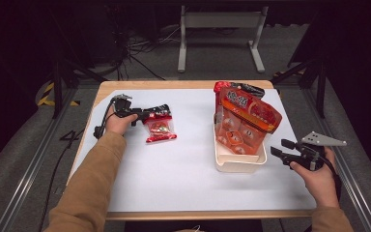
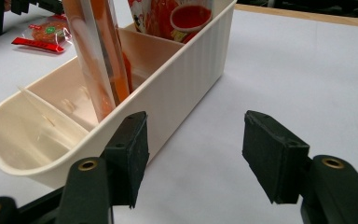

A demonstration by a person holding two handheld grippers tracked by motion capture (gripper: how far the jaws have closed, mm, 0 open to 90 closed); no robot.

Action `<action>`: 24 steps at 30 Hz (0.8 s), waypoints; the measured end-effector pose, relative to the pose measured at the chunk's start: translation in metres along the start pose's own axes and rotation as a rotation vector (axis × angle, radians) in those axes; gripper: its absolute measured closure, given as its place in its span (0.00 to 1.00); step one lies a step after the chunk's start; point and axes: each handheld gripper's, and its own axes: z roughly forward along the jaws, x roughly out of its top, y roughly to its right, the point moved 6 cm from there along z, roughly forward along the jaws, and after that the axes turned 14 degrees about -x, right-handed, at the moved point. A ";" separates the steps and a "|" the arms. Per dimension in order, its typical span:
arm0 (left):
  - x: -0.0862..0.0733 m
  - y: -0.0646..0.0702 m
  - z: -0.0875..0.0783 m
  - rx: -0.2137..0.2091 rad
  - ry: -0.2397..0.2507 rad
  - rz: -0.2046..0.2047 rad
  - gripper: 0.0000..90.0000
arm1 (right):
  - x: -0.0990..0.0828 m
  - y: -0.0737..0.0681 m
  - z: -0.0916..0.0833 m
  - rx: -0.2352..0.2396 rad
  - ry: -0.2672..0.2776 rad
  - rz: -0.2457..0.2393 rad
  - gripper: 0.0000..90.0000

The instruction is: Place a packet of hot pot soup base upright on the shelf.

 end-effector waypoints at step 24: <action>0.005 0.012 -0.008 -0.024 -0.010 0.033 0.99 | -0.003 0.001 0.000 0.009 0.003 0.013 0.46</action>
